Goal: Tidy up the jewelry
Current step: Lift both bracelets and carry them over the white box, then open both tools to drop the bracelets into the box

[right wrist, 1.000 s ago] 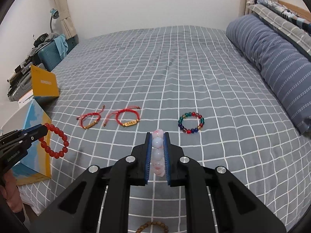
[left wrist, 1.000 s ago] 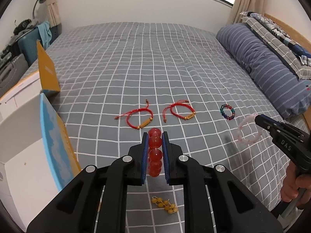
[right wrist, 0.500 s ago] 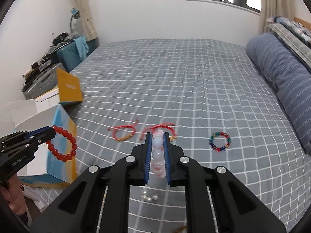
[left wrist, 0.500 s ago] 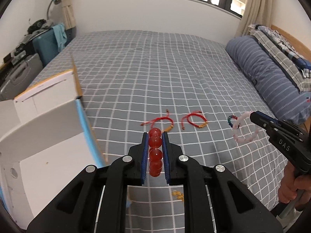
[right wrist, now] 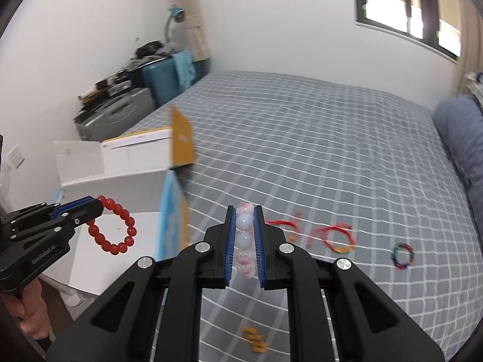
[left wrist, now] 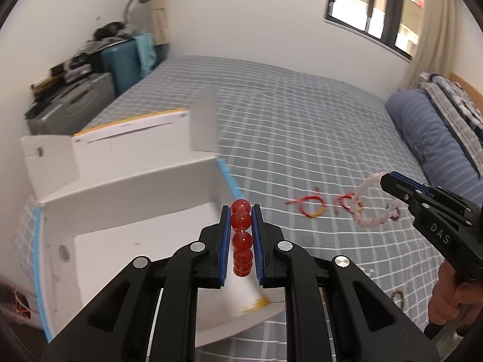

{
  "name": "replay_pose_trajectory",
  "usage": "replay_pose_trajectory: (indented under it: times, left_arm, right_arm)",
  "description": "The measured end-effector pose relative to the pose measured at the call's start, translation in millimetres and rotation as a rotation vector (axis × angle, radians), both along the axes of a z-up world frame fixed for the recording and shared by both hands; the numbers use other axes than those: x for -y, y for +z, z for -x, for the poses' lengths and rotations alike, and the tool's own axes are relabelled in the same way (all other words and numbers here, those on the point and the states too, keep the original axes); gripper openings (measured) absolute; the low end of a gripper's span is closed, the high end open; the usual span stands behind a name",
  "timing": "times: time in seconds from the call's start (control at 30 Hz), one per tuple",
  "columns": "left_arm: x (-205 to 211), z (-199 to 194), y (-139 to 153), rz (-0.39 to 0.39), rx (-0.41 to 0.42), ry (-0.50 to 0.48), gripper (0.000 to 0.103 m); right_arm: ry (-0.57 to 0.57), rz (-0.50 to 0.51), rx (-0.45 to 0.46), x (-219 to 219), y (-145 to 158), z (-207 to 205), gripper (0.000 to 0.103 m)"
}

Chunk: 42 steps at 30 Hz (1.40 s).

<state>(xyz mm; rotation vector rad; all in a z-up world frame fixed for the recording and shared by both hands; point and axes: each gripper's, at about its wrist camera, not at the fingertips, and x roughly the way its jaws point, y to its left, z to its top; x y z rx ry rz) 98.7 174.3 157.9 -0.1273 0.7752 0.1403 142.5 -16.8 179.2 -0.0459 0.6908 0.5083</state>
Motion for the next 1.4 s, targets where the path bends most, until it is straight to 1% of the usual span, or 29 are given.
replay_pose_trajectory:
  times: [0.17,0.3,0.47,0.57,0.7,0.9,1.07,1.17,1.23,1.3,1.33,1.37,1.4]
  left_arm:
    - [-37.9,16.8,-1.8,-0.017,-0.003,0.082,0.013]
    - [-67.1,28.8,-12.2,-0.019,-0.026,0.141,0.013]
    - [-99.7,43.9,-35.3,-0.011,-0.067,0.201,0.013]
    - [-117.0,52.5,-49.0,0.000,-0.087,0.233,0.013]
    - [-131.6,61.6,-68.5,0.004,-0.119,0.261,0.013]
    - [-149.0,66.1,-100.0,0.033,-0.175,0.284,0.013]
    - [-152.8,66.6,-113.4,0.040,-0.195,0.287,0.013]
    - [-153.8,68.3,-112.9,0.043,-0.187,0.282,0.015]
    - [-151.6,70.9,-108.3,0.016,-0.170,0.292,0.015]
    - [-148.0,73.9,-103.3,0.000,-0.157,0.291,0.016]
    - [-147.0,74.1,-101.5,0.001,-0.151,0.289,0.026]
    - [-145.8,74.3,-99.4,0.000,-0.143,0.288,0.034]
    - [-143.7,75.1,-96.7,-0.008,-0.134,0.290,0.037]
  right_arm:
    - [0.091,-0.006,0.000,-52.6,1.0,9.1,0.011]
    - [0.151,-0.007,-0.016,-87.6,-4.9,14.7,0.011]
    - [0.211,0.006,-0.052,-126.5,-23.9,19.6,0.011]
    - [0.243,0.017,-0.080,-146.4,-41.9,22.8,0.011]
    - [0.256,0.048,-0.115,-164.4,-66.3,22.1,0.011]
    - [0.276,0.090,-0.146,-184.7,-92.6,25.3,0.011]
    - [0.289,0.116,-0.166,-190.8,-107.6,28.6,0.012]
    - [0.292,0.124,-0.156,-193.7,-109.8,32.2,0.013]
    - [0.297,0.123,-0.154,-194.0,-108.9,34.4,0.023]
    - [0.293,0.108,-0.135,-190.9,-105.7,38.9,0.051]
    - [0.293,0.101,-0.127,-190.1,-103.7,39.8,0.052]
    - [0.299,0.094,-0.123,-188.9,-101.9,41.4,0.057]
    - [0.296,0.096,-0.106,-186.8,-98.4,44.4,0.068]
